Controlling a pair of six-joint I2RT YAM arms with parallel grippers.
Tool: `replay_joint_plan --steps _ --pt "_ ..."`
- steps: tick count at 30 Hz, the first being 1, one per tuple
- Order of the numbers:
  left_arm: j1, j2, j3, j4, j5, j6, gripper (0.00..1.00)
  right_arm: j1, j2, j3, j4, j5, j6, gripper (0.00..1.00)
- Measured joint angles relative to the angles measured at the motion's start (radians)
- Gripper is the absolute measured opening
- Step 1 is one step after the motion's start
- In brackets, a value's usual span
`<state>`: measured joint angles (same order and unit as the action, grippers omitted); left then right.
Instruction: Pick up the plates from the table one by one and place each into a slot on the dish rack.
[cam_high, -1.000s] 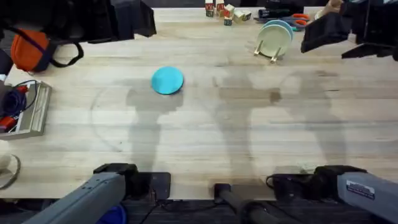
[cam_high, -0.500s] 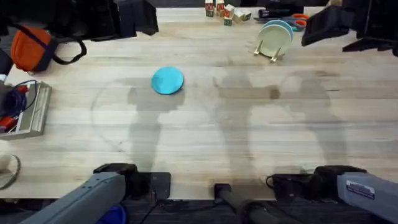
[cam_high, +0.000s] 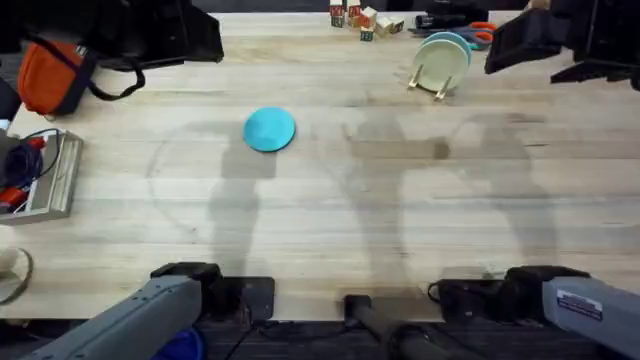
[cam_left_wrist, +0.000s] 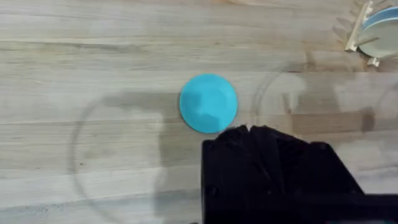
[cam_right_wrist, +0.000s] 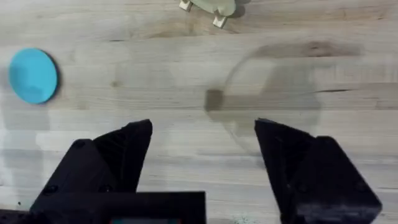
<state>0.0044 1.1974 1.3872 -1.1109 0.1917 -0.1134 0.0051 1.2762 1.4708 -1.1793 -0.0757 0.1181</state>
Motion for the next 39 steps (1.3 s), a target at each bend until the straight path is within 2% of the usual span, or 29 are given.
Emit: replay_joint_plan --steps 11,16,20,25,28,33,39 --pt "0.000 0.020 0.003 0.026 0.013 0.000 0.041 0.000 0.000 0.000 0.000 0.000 0.000 0.993" --pt "0.020 0.088 0.003 0.032 0.087 0.040 0.040 0.000 0.000 0.000 0.000 0.000 0.000 0.993" --pt "0.093 0.132 0.003 0.068 0.192 0.091 0.040 0.000 0.000 0.000 0.000 0.000 0.000 0.993" --pt "0.232 0.166 0.003 0.073 0.388 0.189 0.040 0.000 0.000 0.000 0.000 0.000 0.000 0.993" --pt "0.290 0.199 0.003 0.054 0.499 0.252 0.039 0.000 0.000 0.000 0.000 0.000 0.000 0.993" --pt "0.312 0.277 0.003 0.004 0.633 0.338 0.039 0.000 0.000 0.000 0.000 0.000 0.000 0.994" --pt "0.311 0.359 0.003 -0.023 0.690 0.394 0.038 0.000 0.000 0.000 0.000 0.000 -0.002 0.994"
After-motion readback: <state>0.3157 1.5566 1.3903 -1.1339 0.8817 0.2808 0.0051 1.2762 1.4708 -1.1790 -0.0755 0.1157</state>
